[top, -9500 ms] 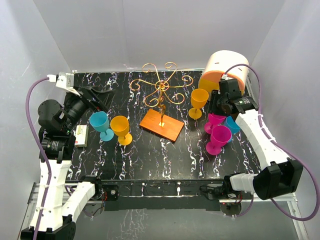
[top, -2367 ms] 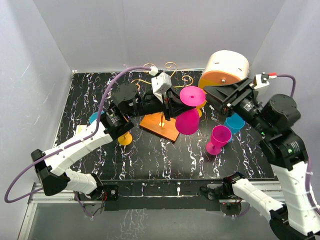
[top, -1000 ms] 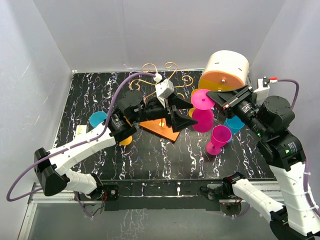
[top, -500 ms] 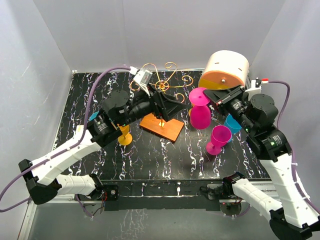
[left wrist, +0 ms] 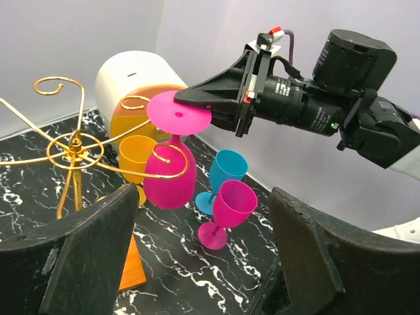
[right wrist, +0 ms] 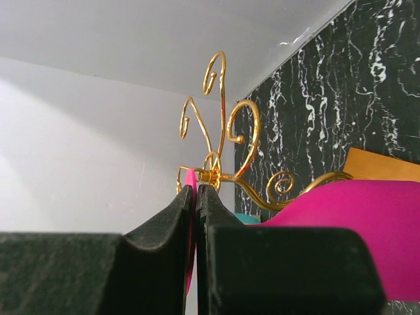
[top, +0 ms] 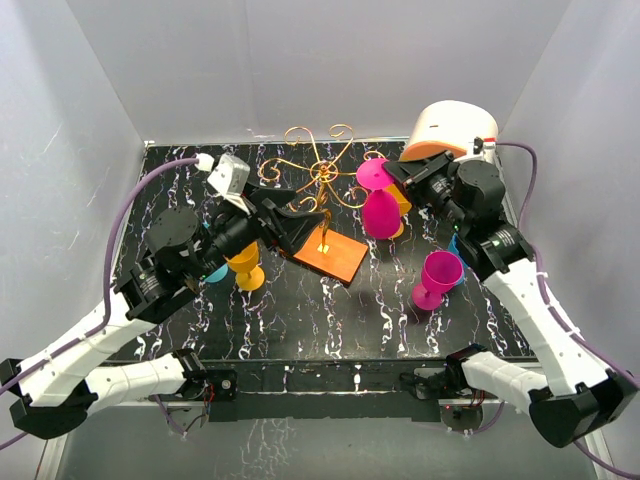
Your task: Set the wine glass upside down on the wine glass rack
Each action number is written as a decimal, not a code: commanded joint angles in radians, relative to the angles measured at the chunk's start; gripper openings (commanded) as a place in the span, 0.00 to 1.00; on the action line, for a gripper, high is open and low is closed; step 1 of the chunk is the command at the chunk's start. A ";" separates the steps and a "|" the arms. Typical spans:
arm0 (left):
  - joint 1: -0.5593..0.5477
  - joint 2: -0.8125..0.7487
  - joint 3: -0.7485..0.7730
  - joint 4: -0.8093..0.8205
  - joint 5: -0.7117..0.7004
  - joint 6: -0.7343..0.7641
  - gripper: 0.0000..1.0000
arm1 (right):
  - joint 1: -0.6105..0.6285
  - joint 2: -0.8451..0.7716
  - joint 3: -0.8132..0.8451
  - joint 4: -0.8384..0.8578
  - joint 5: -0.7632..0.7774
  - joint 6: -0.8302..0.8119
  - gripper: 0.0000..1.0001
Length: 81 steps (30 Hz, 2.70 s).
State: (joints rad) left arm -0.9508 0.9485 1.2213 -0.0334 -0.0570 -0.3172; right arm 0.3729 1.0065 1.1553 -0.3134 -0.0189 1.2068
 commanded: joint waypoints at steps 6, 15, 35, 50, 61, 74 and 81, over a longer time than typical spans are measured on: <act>0.003 -0.060 -0.039 0.038 -0.068 0.099 0.79 | 0.002 0.106 0.046 0.172 -0.170 0.029 0.00; 0.004 -0.060 -0.034 0.064 -0.069 0.128 0.80 | 0.002 0.156 0.079 0.195 -0.296 0.036 0.00; 0.004 -0.078 -0.006 0.023 -0.094 0.110 0.82 | 0.002 0.162 0.116 0.118 -0.418 -0.027 0.00; 0.003 -0.073 0.000 0.021 -0.115 0.119 0.83 | 0.003 0.140 0.121 0.057 -0.467 -0.044 0.00; 0.004 -0.055 0.006 0.023 -0.118 0.118 0.83 | 0.002 0.084 0.117 0.007 -0.398 -0.033 0.00; 0.004 -0.048 0.025 0.012 -0.124 0.132 0.84 | 0.002 0.112 0.193 -0.089 -0.280 -0.096 0.00; 0.004 -0.034 0.032 0.013 -0.120 0.132 0.84 | 0.003 0.151 0.178 -0.017 -0.305 -0.127 0.00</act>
State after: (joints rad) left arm -0.9508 0.9138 1.2156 -0.0345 -0.1722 -0.2005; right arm 0.3733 1.1450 1.3018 -0.4282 -0.3233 1.1149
